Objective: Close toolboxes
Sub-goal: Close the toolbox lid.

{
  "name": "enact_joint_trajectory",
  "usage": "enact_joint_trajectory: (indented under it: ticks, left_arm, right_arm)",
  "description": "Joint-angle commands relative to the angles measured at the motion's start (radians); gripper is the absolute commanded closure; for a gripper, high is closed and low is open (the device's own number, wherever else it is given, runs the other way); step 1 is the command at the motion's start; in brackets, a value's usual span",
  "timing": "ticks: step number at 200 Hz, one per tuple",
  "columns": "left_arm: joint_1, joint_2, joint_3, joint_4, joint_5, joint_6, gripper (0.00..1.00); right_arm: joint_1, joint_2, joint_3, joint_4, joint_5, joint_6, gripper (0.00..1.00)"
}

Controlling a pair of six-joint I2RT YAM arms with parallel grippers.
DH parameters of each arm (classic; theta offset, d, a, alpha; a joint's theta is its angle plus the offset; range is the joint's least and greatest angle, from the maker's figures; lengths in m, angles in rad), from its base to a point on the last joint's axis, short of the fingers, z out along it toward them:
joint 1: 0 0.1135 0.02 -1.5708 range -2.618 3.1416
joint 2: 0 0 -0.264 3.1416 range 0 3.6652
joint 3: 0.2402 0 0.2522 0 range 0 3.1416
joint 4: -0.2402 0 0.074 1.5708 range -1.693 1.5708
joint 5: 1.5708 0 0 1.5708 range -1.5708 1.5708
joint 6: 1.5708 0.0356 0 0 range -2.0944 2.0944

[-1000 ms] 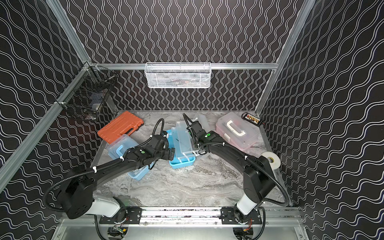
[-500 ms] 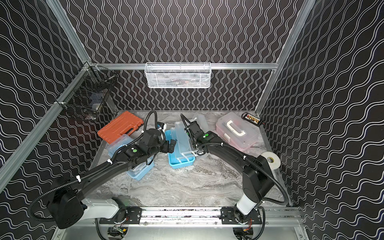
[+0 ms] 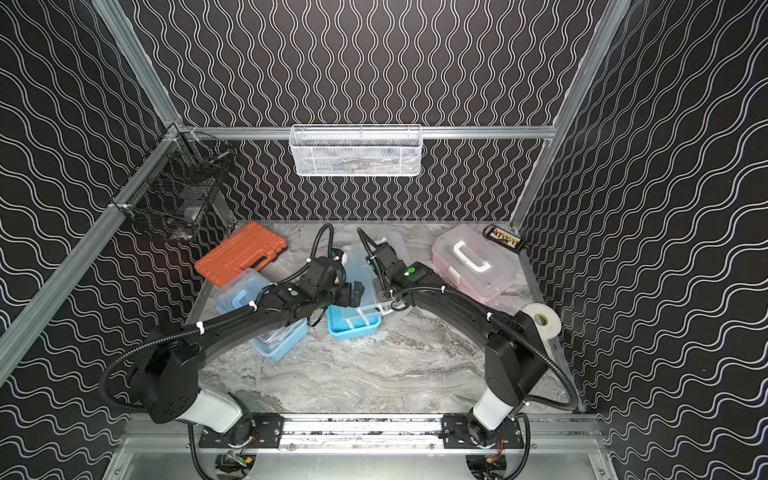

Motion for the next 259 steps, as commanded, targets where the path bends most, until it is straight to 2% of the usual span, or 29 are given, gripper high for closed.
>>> enact_joint_trajectory:
  ticks: [1,14,31,80,141,199,259]
  left_arm:
    - [0.001,0.013,-0.016,-0.006,-0.021,0.009,0.01]
    - [0.0,0.018,-0.026,-0.012,-0.027,0.011,0.01]
    - [0.0,0.019,-0.04,-0.015,-0.033,0.011,0.01]
    - [0.005,-0.001,-0.084,-0.024,-0.053,0.013,0.01]
    - [0.021,-0.045,-0.137,-0.033,-0.056,0.01,0.01]
    - [0.031,-0.093,-0.177,-0.044,-0.064,0.006,0.01]
    - [0.031,-0.125,-0.15,-0.071,-0.064,0.024,0.01]
  right_arm:
    - [0.003,-0.011,0.017,0.012,-0.014,-0.01,0.78]
    - [0.003,-0.009,0.025,0.007,-0.013,-0.014,0.74]
    - [0.003,-0.01,0.036,0.004,-0.02,-0.015,0.64]
    - [0.001,-0.052,0.075,0.023,-0.057,-0.032,0.51]
    - [-0.023,-0.129,0.099,0.036,-0.057,-0.045,0.27]
    - [-0.16,-0.192,0.021,0.07,-0.208,0.0,0.23]
    - [-0.166,-0.139,-0.052,0.119,-0.329,0.04,0.22]
